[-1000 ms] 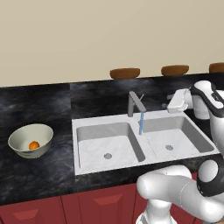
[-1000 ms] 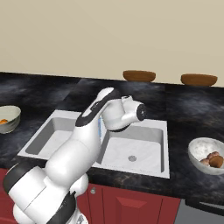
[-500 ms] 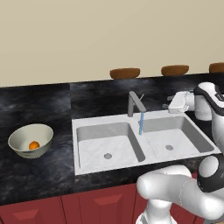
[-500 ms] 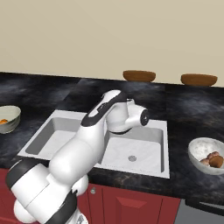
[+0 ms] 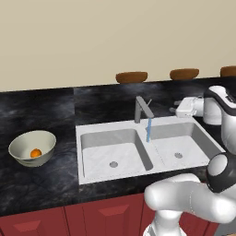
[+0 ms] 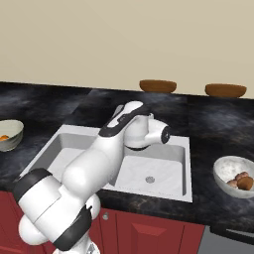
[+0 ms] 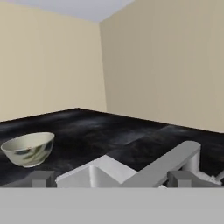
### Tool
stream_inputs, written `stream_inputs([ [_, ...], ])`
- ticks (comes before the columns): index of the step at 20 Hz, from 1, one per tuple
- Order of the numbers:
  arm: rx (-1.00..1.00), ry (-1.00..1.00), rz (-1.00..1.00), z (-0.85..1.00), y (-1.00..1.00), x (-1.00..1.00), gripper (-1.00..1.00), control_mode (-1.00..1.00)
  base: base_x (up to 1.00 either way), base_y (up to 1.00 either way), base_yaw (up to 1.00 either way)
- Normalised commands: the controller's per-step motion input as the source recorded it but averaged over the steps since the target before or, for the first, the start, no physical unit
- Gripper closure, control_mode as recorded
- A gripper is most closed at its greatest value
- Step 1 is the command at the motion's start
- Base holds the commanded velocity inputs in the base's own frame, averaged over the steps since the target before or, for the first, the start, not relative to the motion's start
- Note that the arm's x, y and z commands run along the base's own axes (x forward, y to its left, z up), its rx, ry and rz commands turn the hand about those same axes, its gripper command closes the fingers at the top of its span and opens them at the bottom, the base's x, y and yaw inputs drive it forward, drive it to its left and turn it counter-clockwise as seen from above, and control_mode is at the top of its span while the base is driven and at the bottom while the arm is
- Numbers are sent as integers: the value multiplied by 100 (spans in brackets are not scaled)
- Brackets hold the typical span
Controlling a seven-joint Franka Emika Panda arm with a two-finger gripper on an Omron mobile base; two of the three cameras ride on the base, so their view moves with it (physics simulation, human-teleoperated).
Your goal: Pick the potatos from the sink and place them in one bowl. Place the tangerine in the other bowl. Then turn off the sink faucet.
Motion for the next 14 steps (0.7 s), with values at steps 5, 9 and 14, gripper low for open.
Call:
stream_inputs([
  [5,6,3,2,-3,-1,23,-100,-100,0,0,0],
  [9,4,2,3,-12,0,25,-100,-100,0,0,0],
  [14,2,1,3,-17,0,32,-100,-100,0,0,0],
])
